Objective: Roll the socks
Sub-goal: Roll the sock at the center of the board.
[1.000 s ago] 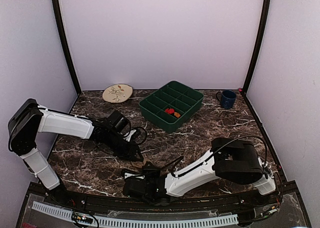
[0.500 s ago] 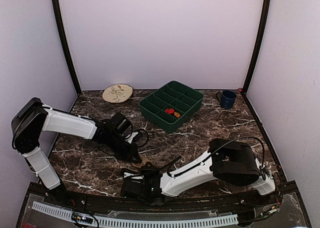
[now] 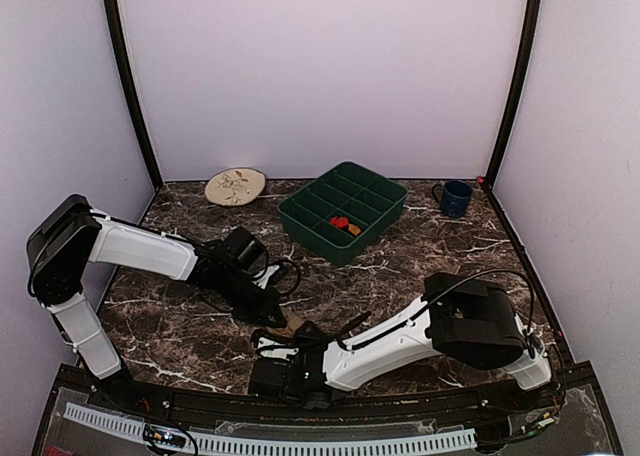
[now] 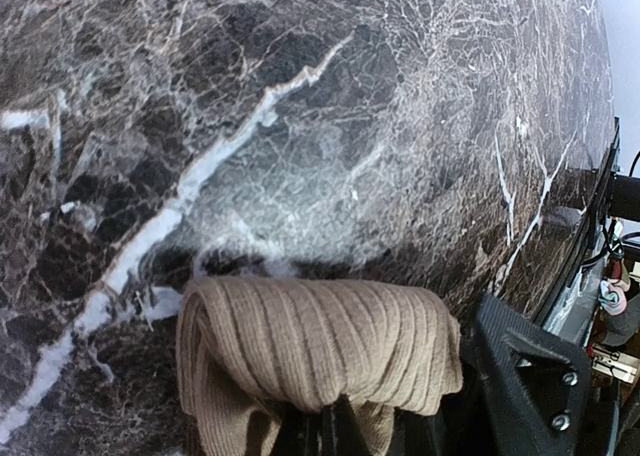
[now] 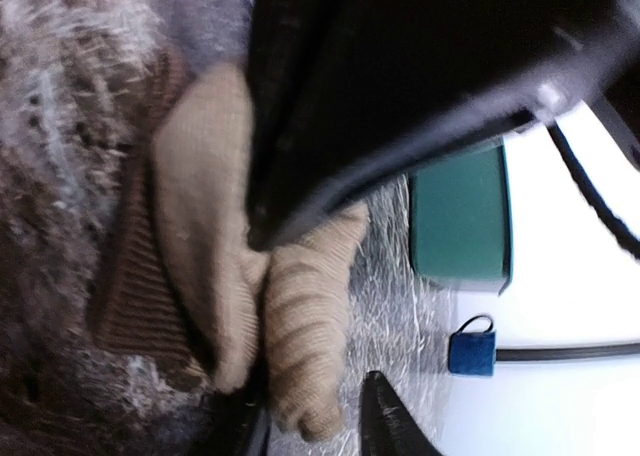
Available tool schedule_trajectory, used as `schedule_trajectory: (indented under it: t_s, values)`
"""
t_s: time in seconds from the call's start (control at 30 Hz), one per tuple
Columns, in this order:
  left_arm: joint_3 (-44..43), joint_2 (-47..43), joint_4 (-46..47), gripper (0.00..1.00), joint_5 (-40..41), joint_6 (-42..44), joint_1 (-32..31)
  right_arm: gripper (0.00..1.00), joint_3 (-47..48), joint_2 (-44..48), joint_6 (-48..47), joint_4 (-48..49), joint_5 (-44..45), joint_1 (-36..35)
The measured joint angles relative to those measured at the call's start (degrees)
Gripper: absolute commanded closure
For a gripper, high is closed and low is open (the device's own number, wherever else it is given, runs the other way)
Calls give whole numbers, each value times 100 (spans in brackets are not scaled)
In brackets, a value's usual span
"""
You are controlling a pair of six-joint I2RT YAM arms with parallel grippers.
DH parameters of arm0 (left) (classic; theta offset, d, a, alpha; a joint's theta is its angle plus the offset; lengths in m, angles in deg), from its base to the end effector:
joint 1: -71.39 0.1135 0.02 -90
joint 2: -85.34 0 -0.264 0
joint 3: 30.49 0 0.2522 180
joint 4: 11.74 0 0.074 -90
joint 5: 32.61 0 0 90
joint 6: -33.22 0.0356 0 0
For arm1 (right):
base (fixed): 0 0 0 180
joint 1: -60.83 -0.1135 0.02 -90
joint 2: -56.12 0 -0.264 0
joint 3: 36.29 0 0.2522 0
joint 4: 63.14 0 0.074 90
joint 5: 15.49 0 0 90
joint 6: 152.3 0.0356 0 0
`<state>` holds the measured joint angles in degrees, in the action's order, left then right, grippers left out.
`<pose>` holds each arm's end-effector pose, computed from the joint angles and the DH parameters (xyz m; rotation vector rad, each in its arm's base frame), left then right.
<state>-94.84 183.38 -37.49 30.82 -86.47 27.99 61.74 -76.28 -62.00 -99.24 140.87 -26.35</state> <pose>0.2220 -0.2318 0.1439 0.5168 2.7761 -0.9930 0.0540 0.4336 0.0829 -1.2217 1.6201 -0.7127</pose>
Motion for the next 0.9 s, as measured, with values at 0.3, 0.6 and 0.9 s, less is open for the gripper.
schedule_trajectory:
  t_s: [0.3, 0.6, 0.9]
  values:
    - [-50, 63, 15, 100, 52, -83, 0, 45, -562, 564, 468, -2, -291, -4]
    - [-107, 120, 20, 100, 68, -101, 0, 43, -1213, 1237, 820, 127, -1027, -4]
    - [-157, 168, 17, 100, 68, -96, 0, 43, -2144, 2229, 1329, 328, -1908, 59]
